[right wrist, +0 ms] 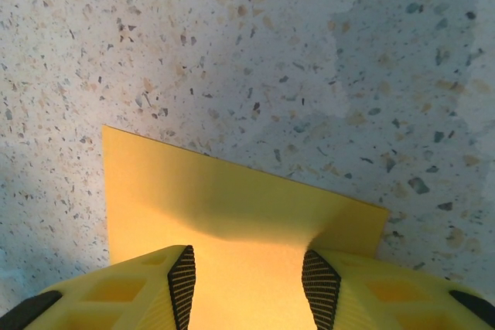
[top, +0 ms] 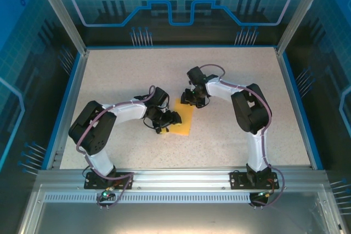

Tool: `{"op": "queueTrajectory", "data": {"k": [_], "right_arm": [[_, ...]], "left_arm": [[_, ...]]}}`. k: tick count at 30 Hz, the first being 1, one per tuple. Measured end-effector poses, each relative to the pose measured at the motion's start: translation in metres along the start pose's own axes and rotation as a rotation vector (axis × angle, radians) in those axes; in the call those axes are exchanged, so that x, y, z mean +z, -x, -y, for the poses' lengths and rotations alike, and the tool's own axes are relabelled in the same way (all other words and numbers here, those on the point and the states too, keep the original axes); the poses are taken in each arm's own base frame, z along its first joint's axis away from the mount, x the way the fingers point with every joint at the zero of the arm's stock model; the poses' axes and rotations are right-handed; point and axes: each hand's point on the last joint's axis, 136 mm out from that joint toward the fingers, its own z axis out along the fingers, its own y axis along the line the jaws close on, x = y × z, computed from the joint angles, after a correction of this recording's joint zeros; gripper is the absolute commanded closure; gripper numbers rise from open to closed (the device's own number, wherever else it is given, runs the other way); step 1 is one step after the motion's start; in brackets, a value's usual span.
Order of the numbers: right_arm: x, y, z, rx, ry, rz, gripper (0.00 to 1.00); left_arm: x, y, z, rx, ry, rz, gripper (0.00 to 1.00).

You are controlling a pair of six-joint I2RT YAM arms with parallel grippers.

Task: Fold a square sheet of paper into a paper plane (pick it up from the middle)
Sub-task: Rotate the square sheet of paper at the center of the table, then fold the triangle a second time at the center of the table.

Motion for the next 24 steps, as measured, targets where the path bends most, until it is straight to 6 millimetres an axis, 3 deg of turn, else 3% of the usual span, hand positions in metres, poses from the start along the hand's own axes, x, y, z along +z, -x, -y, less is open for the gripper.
{"op": "queueTrajectory", "data": {"k": [12, 24], "right_arm": [[0.0004, 0.0006, -0.0005, -0.001, 0.003, 0.003, 0.53], [0.0003, 0.0007, -0.0005, -0.001, 0.004, 0.004, 0.53]], "left_arm": [[0.0047, -0.0019, 0.0092, 0.023, -0.032, -0.021, 0.28], [0.0023, 0.0014, 0.0021, 0.063, 0.027, 0.005, 0.28]]}}
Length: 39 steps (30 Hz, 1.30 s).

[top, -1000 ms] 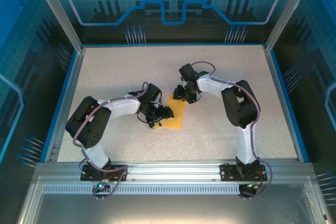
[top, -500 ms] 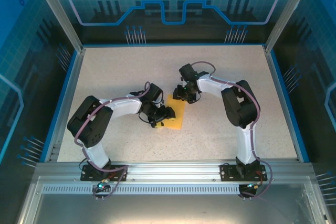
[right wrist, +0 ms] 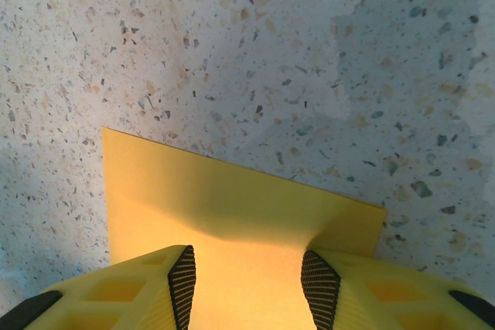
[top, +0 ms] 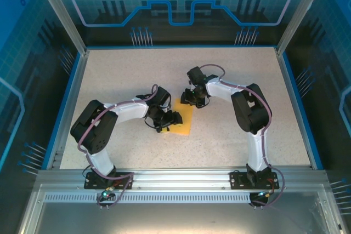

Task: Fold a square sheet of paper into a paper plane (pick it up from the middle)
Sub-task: Fold the triangle a second time at the center of the table.

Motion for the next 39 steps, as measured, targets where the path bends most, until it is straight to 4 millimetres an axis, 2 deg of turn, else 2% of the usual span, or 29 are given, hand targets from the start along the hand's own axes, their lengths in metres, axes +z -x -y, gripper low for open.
{"op": "queueTrajectory", "data": {"k": [16, 28, 33, 39], "right_arm": [[0.000, 0.000, 0.000, 0.000, 0.000, 0.001, 0.53], [0.000, 0.000, 0.000, 0.000, 0.001, 0.001, 0.53], [0.000, 0.000, 0.000, 0.000, 0.001, 0.001, 0.53], [0.000, 0.000, 0.000, -0.002, 0.001, 0.001, 0.53]], "left_arm": [[0.005, 0.000, 0.009, 0.022, -0.003, -0.009, 0.28], [0.002, 0.006, 0.020, 0.061, -0.028, 0.008, 0.36], [0.002, 0.007, 0.017, 0.060, -0.013, 0.016, 0.34], [0.000, 0.011, 0.001, 0.058, 0.076, 0.046, 0.33]]}}
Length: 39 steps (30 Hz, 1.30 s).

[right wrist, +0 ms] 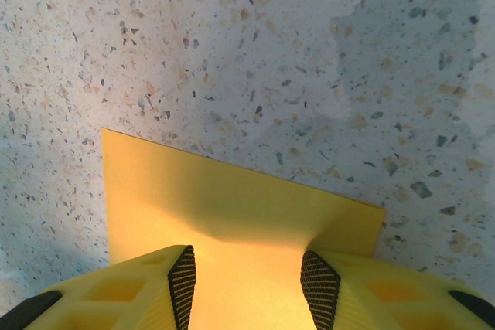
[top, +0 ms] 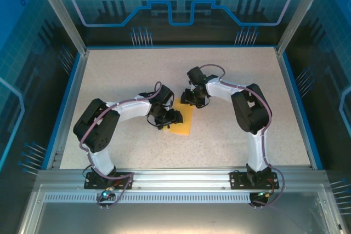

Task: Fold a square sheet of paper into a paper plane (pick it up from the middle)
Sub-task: Fold the triangle a second time at the center of the table.

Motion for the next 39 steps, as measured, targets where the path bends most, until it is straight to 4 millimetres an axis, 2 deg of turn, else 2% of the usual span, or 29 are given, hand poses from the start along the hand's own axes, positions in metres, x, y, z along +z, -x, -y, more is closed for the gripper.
{"op": "queueTrajectory", "data": {"k": [8, 12, 16, 20, 28, 34, 39], "right_arm": [[-0.009, 0.000, -0.005, -0.099, -0.044, 0.001, 0.52], [-0.019, 0.001, -0.012, -0.197, -0.120, 0.025, 0.49], [-0.025, -0.003, -0.021, -0.299, -0.175, 0.034, 0.43], [-0.030, -0.012, -0.030, -0.383, -0.211, 0.021, 0.35], [-0.026, -0.051, -0.041, -0.484, -0.261, -0.059, 0.22], [-0.023, -0.083, -0.055, -0.536, -0.269, -0.104, 0.18], [-0.015, -0.095, -0.055, -0.541, -0.286, -0.135, 0.16]], "left_arm": [[-0.002, 0.001, -0.006, -0.002, 0.034, 0.017, 0.33], [-0.012, 0.004, -0.005, -0.008, 0.017, 0.047, 0.33], [-0.023, 0.004, -0.011, -0.042, 0.000, 0.072, 0.35], [-0.026, 0.004, -0.023, -0.092, -0.007, 0.089, 0.37], [-0.032, 0.005, -0.070, -0.274, -0.012, 0.121, 0.37], [-0.041, 0.012, -0.084, -0.352, -0.040, 0.153, 0.37], [-0.042, 0.014, -0.086, -0.366, -0.062, 0.155, 0.36]]}}
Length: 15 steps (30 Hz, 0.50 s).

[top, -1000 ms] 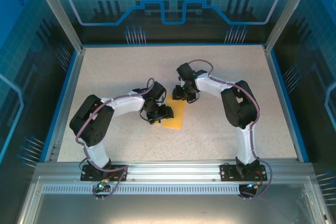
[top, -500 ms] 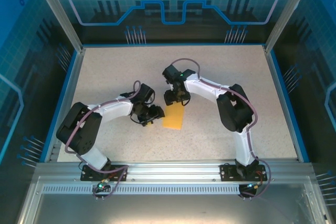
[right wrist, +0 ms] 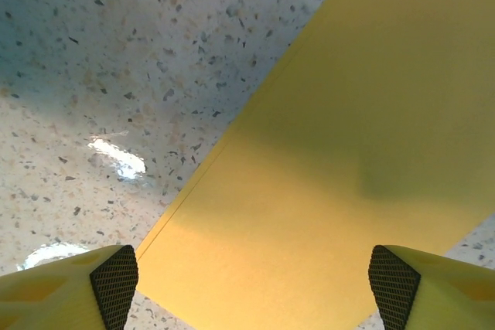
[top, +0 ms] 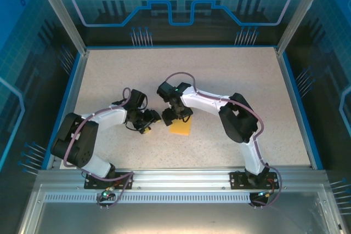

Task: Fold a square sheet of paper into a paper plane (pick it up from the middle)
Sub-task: Fold the triangle a second time at the center of the table.

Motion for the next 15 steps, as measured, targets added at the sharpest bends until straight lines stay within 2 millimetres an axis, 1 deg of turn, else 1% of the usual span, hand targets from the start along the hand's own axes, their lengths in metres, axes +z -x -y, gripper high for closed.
{"op": "queueTrajectory", "data": {"k": [6, 10, 15], "right_arm": [[0.019, -0.012, 0.005, 0.002, -0.025, -0.060, 0.16], [0.021, -0.013, 0.005, 0.002, -0.027, -0.064, 0.17], [0.022, -0.014, 0.005, 0.009, -0.029, -0.065, 0.24]], "left_arm": [[-0.002, 0.003, -0.002, -0.013, -0.008, 0.004, 0.36], [-0.002, 0.004, -0.003, -0.017, -0.009, 0.005, 0.36], [-0.003, 0.004, -0.003, -0.018, -0.009, 0.006, 0.36]]}}
